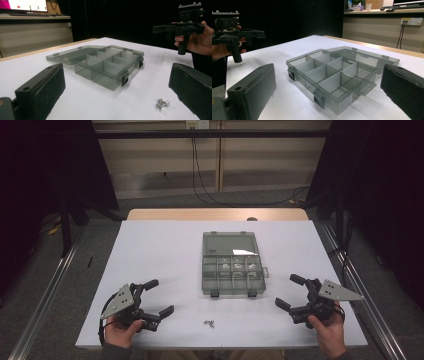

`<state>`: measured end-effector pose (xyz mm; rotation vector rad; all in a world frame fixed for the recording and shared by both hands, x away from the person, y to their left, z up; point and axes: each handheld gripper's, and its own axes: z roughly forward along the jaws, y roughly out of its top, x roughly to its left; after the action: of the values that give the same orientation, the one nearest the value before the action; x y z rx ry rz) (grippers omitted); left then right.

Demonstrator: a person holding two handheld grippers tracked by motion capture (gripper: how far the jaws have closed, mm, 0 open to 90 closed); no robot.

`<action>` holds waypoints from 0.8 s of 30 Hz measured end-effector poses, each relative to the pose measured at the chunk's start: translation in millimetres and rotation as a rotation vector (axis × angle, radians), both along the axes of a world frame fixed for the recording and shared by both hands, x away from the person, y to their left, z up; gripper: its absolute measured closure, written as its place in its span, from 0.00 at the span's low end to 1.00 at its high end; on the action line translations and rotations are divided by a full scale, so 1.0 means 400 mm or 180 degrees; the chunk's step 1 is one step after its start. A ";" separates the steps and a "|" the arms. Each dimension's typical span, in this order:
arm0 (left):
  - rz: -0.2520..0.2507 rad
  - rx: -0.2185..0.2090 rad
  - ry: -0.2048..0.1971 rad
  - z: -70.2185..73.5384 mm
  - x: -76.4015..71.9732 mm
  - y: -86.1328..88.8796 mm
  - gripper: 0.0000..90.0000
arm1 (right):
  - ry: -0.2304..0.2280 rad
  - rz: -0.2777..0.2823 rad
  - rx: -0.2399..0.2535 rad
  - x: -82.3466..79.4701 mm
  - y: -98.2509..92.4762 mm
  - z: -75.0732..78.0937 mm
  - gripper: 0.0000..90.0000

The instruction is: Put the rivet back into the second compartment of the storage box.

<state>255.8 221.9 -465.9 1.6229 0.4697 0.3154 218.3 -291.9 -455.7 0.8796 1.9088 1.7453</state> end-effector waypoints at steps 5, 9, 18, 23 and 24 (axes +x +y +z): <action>-0.0007 0.0008 -0.0015 0.002 -0.001 -0.002 0.01 | -0.0005 0.0009 -0.0009 -0.002 0.001 0.001 0.00; -0.0005 0.0001 -0.0014 0.002 -0.001 -0.005 0.00 | -0.0004 0.0013 -0.0015 -0.002 0.001 0.001 0.00; -0.0044 0.0014 -0.0026 0.002 0.005 -0.023 0.00 | -0.0003 0.0022 -0.0006 -0.005 -0.001 0.000 0.00; -0.0068 -0.0029 -0.0023 0.002 0.012 -0.035 0.00 | -0.0004 0.0015 -0.0020 -0.011 -0.003 0.002 0.00; -0.0065 -0.0044 -0.0024 0.002 0.013 -0.037 0.00 | -0.0006 0.0013 -0.0020 -0.012 -0.004 0.002 0.00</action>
<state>261.1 207.3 -465.1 1.6117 0.4483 0.3022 213.7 -293.4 -454.8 0.8723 1.9151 1.7408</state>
